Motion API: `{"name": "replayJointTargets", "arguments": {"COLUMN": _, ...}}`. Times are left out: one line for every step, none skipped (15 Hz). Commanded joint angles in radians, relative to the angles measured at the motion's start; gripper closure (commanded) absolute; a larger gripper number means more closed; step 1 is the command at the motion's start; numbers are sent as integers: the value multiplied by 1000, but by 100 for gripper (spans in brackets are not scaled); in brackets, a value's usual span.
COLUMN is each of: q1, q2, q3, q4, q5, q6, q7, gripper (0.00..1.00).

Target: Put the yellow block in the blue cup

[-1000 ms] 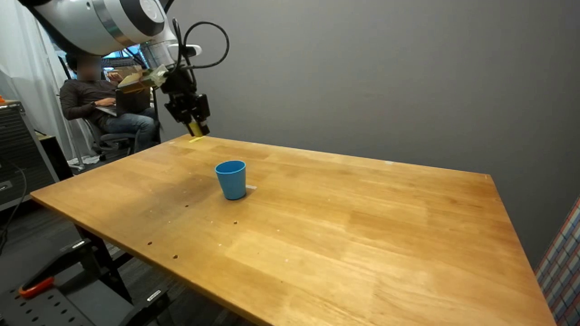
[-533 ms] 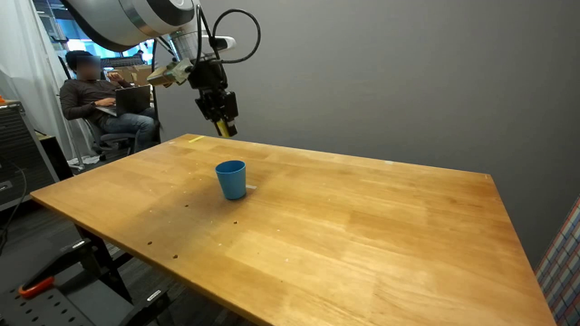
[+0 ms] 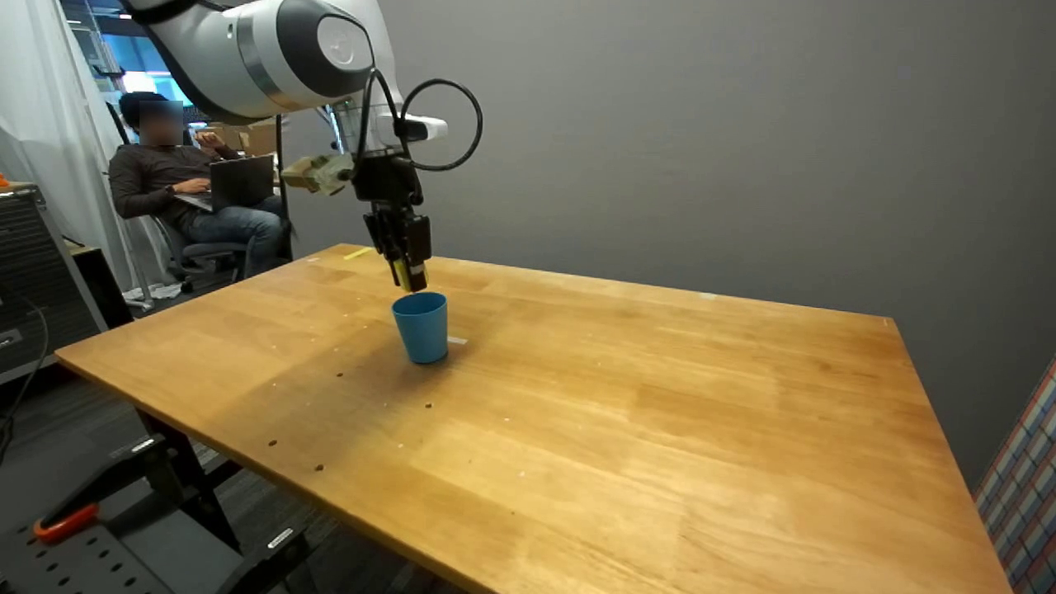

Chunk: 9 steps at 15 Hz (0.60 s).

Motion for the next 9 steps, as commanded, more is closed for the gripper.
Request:
{"name": "replayJointTargets", "arguments": {"q1": -13, "q2": 37, "q3": 17, "q4": 20, "q5": 56, "q6": 1, "q7": -35, "gripper": 76}}
{"name": "replayJointTargets", "arguments": {"q1": -13, "q2": 43, "q3": 17, "q4": 19, "q5": 64, "q6": 16, "q7": -37, "gripper": 77}}
{"name": "replayJointTargets", "arguments": {"q1": -13, "q2": 45, "q3": 15, "q4": 17, "q5": 65, "q6": 26, "q7": -40, "gripper": 30}}
{"name": "replayJointTargets", "arguments": {"q1": -7, "q2": 47, "q3": 3, "q4": 17, "q5": 39, "q6": 39, "q7": -26, "gripper": 28}}
{"name": "replayJointTargets", "arguments": {"q1": -5, "q2": 42, "q3": -1, "q4": 12, "q5": 29, "q6": 52, "q7": -23, "gripper": 22}}
{"name": "replayJointTargets", "arguments": {"q1": -1, "q2": 33, "q3": -6, "q4": 8, "q5": 17, "q6": 59, "q7": -20, "gripper": 14}}
{"name": "replayJointTargets", "arguments": {"q1": 5, "q2": 13, "q3": -10, "q4": -1, "q5": 0, "q6": 64, "q7": -14, "gripper": 7}}
{"name": "replayJointTargets", "arguments": {"q1": 2, "q2": -3, "q3": -5, "q4": -6, "q5": 6, "q6": 58, "q7": -29, "gripper": 1}}
{"name": "replayJointTargets", "arguments": {"q1": -1, "q2": -25, "q3": 4, "q4": -13, "q5": 18, "q6": 46, "q7": -45, "gripper": 0}}
